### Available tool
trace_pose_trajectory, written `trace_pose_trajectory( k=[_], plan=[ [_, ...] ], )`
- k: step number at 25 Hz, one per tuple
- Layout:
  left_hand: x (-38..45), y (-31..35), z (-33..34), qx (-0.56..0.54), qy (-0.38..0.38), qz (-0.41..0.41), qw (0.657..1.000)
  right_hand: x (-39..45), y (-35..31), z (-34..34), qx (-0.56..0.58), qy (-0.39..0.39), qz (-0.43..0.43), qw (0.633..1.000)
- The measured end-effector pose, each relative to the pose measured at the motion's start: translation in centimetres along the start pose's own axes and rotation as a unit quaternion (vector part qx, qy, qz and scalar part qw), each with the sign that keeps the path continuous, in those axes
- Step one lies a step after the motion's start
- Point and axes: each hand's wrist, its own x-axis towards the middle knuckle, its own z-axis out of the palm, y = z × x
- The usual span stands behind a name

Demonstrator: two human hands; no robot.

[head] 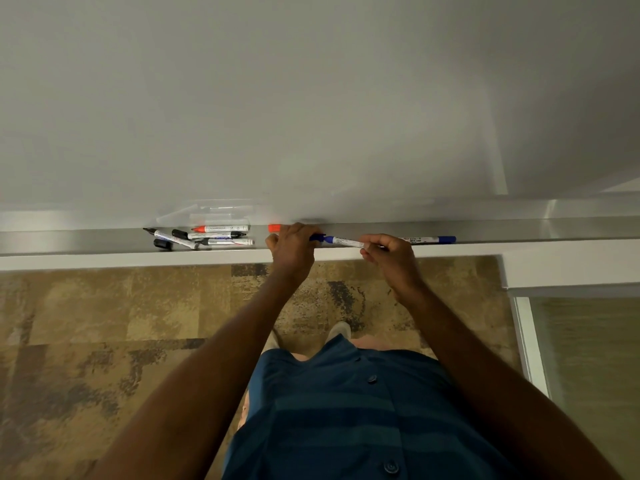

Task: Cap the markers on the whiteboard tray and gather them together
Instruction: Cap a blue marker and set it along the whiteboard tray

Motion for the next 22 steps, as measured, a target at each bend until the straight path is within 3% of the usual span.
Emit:
trace_pose_trajectory(
  k=[3, 5, 6, 9, 11, 14, 17, 22],
  plan=[
    [0.1, 0.3, -0.1, -0.069, -0.03, 0.025, 0.997, -0.1, 0.2, -0.1, 0.003, -0.011, 0.002, 1.0],
    [0.3, 0.2, -0.5, -0.213, -0.063, 0.003, 0.975, -0.1, 0.2, -0.6, 0.002, -0.016, 0.004, 1.0],
    [0.2, 0.2, -0.8, -0.307, -0.078, -0.038, 0.948, -0.1, 0.2, -1.0, -0.002, -0.017, 0.003, 1.0],
    [-0.1, 1.2, -1.9, -0.543, -0.089, -0.169, 0.818, -0.5, -0.3, -2.0, -0.055, -0.019, -0.043, 0.997],
    [-0.6, 2.1, -1.6, -0.606, -0.076, -0.226, 0.759, -1.5, -0.5, -1.5, -0.164, -0.011, -0.114, 0.98],
    [-1.6, 3.7, -0.9, -0.644, -0.048, -0.283, 0.709, -3.3, 0.0, 0.0, -0.335, 0.027, -0.216, 0.917],
    [-2.0, 5.7, -0.6, -0.651, -0.035, -0.295, 0.698, -4.5, 0.5, 0.6, -0.426, 0.043, -0.249, 0.869],
    [-1.8, 8.1, -0.3, -0.615, -0.029, -0.261, 0.744, -4.7, 0.6, 0.2, -0.407, 0.067, -0.213, 0.886]
  ],
)
